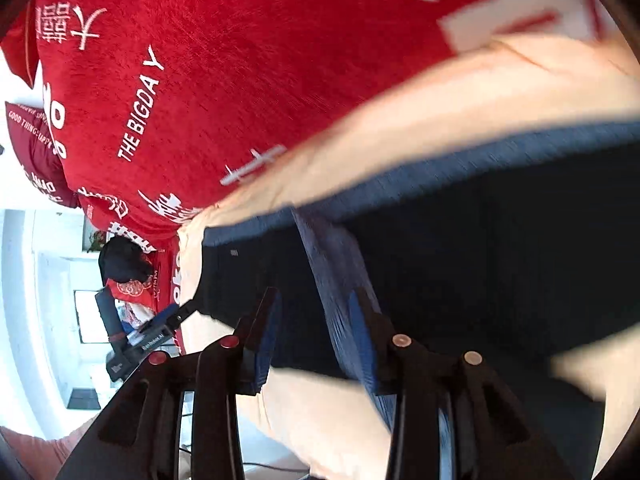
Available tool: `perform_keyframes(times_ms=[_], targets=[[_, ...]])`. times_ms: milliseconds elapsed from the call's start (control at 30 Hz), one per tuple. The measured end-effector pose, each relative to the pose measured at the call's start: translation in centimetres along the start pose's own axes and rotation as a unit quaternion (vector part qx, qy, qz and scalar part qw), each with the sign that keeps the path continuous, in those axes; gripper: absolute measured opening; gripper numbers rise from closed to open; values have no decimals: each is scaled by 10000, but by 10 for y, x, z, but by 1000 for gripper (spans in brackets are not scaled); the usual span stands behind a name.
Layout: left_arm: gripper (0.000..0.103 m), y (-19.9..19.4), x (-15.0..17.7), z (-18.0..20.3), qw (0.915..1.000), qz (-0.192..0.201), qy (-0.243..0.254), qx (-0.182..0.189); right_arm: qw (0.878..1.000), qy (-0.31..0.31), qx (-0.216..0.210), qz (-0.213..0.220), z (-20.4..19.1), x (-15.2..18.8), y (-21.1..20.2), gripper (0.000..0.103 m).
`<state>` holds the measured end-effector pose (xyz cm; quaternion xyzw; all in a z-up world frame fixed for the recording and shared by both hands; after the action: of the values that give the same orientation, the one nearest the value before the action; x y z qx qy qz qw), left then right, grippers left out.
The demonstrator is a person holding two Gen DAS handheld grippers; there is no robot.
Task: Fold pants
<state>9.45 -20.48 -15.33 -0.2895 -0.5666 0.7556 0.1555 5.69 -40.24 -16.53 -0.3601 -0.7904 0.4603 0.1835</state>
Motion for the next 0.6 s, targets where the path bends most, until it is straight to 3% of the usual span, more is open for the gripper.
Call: perform_keyframes(times_ms=[133,267,433,600], targets=[[94,8,10,43,9970,-186,424,617,9982,590,112,-85,47,52,-21,40],[95,18,32,101,9899,-386,610,1221,9929,1063,533,-29,87,115,-37,40],[95,23,62,152,9821,-519,878,1583,9816,1680,908,-93,132,198,-43,40],[94,27,94,191,9764,-778,803,1847,9703,2211,980,68,160,251,-44,40]])
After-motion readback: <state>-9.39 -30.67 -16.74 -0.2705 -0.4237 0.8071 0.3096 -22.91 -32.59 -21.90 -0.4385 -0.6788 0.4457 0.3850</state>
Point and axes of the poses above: each gripper's, at about its wrist camera, not at the fingertips, and y roughly the way its jaws point, z to its right, x to its underside, the point moved 6 cm from there along y, roughly the way its jaws point, and after that the axes turned 14 degrees about x, right-handed, at the moved point
